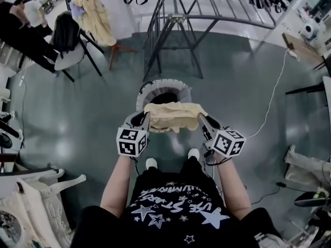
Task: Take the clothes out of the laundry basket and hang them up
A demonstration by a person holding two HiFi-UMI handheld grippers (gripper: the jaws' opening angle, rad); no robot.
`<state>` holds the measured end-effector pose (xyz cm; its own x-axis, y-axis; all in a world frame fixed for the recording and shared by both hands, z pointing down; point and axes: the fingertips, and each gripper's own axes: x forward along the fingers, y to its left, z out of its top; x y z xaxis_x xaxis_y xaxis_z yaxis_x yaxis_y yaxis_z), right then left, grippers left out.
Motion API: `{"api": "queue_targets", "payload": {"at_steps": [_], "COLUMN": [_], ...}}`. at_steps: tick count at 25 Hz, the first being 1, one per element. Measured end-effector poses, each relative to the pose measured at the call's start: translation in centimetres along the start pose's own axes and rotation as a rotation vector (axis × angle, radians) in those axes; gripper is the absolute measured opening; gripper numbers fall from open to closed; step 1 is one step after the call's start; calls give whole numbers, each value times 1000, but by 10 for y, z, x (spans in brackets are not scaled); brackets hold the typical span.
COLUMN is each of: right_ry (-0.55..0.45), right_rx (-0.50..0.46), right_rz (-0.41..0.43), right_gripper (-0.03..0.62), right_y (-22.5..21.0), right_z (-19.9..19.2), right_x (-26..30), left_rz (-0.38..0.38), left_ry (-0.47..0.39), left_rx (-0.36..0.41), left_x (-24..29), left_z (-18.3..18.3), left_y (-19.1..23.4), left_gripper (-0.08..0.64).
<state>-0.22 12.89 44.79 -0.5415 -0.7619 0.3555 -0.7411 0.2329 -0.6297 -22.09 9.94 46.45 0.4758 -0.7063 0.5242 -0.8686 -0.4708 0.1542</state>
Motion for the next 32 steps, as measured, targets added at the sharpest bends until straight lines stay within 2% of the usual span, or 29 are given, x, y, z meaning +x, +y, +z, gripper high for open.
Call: {"api": "queue_targets", "payload": {"at_steps": [6,11,15,24,32], "right_ry": [-61,-106,-149,-221,-267], "right_rx": [-41,-82,-94,-88,-149], "right_rz": [70,114,144,163,180], "right_gripper": [38,38,38,38,38], "right_y": [-38,-58,-72,-85,-89], "right_z": [82,130,168,232,310], "right_x": [-35,-61,-73,-65,-22], "left_rz": [38,65,78,53,39], "left_ry": [-58,-114,-164,-225,-314], "left_rx": [18,51,34,19,42], "left_x": [35,55,70,95,145], "left_z": [67,110,142,196,280], "left_y": [-62,-99,-120,-125,-99], "left_gripper": [35,35,35,35,35]}}
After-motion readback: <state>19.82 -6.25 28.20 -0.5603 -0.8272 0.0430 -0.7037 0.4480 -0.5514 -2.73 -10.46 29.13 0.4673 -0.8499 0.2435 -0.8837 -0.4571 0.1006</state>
